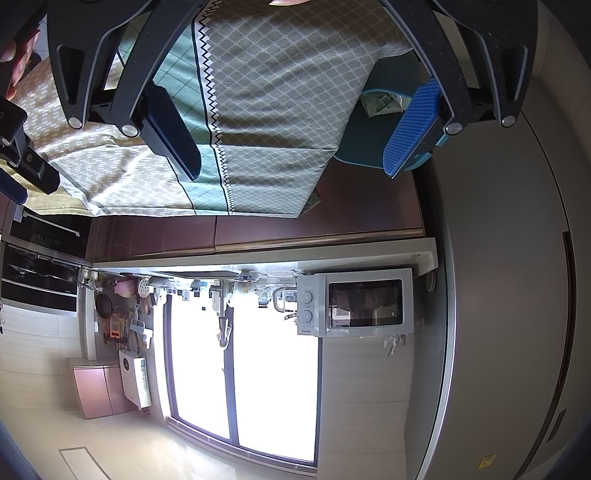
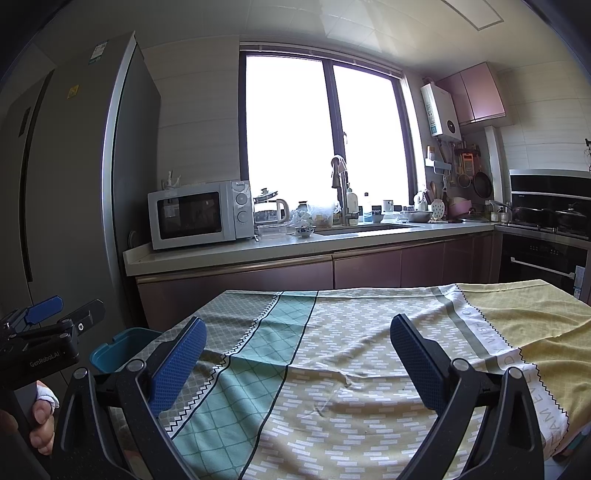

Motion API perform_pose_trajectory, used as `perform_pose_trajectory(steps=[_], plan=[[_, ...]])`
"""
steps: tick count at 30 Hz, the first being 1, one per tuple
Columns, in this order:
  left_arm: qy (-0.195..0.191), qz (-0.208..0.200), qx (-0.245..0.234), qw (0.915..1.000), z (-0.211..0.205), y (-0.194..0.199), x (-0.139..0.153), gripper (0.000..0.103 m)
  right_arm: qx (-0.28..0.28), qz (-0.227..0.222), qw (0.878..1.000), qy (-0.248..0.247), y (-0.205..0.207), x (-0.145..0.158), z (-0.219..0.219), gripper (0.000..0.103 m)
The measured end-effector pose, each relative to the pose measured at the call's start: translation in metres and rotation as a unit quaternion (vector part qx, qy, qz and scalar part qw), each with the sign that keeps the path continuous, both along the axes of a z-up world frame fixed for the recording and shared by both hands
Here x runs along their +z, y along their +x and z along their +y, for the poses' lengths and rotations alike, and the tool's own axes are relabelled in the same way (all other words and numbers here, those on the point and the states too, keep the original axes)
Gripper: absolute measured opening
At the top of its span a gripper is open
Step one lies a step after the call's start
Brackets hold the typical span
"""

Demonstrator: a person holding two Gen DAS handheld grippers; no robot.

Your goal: Collect trash

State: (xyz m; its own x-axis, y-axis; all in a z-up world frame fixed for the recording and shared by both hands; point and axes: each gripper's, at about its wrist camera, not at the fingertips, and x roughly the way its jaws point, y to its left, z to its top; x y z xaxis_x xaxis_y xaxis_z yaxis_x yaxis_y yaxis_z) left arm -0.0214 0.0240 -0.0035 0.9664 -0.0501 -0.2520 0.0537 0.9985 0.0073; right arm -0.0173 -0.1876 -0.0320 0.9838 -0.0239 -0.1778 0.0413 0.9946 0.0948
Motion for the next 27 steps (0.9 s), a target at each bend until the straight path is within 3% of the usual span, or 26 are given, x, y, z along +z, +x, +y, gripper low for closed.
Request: perform_pose_trajectory(steps=[19, 23, 27], plan=[[-0.003, 0.019, -0.015, 0.9997, -0.006, 0.016, -0.006, 0.097, -0.008, 0.006, 1.000, 0.006, 0.007, -0.004, -0.012, 0.096], [-0.008, 0.070, -0.032, 0.9970, -0.012, 0.047, -0.014, 0.097, -0.013, 0.019, 1.000, 0.012, 0.016, -0.007, -0.030, 0.096], [-0.008, 0.150, -0.029, 0.9882, -0.020, 0.108, -0.033, 0.097, -0.037, 0.067, 0.997, 0.020, 0.039, -0.011, -0.075, 0.096]])
